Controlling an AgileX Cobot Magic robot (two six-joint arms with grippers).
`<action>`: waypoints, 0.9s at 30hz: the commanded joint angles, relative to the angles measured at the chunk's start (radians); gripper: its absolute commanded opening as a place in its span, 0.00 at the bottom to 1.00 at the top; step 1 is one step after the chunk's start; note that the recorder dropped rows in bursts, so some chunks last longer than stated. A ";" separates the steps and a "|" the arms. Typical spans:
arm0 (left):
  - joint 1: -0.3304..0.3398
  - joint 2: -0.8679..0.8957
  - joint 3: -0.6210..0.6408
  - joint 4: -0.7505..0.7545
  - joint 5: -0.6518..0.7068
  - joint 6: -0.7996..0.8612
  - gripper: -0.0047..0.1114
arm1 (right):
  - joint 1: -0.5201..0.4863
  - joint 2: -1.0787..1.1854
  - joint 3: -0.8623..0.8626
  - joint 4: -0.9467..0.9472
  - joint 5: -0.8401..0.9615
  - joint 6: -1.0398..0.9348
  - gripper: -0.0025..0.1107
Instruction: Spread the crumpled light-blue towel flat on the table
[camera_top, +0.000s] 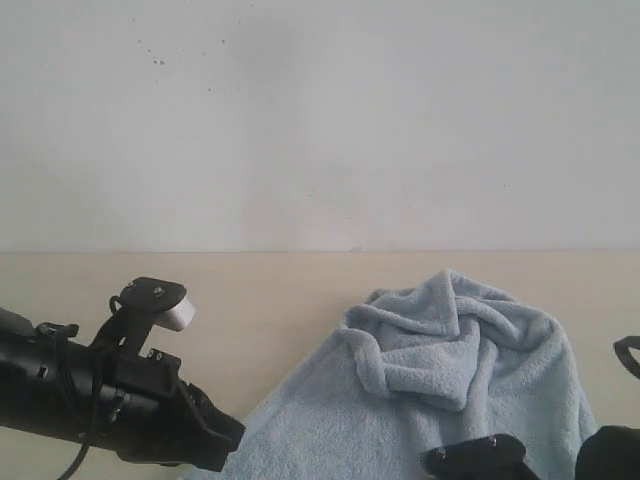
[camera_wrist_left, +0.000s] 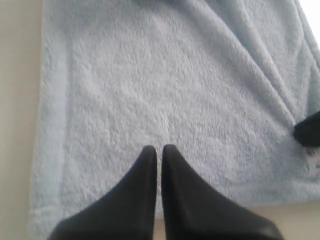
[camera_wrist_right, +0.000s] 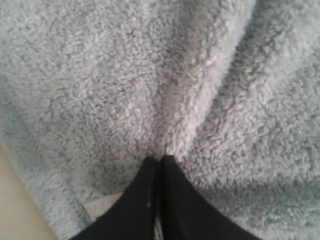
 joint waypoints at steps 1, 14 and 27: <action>-0.003 -0.034 0.006 0.008 0.043 -0.006 0.07 | 0.047 -0.054 0.016 0.000 0.122 0.027 0.05; -0.003 -0.040 0.008 0.018 0.071 -0.030 0.07 | 0.044 -0.306 -0.014 -0.331 0.038 0.188 0.05; -0.003 -0.040 -0.029 -0.073 0.080 0.029 0.07 | -0.382 -0.079 -0.481 -0.443 0.147 0.204 0.28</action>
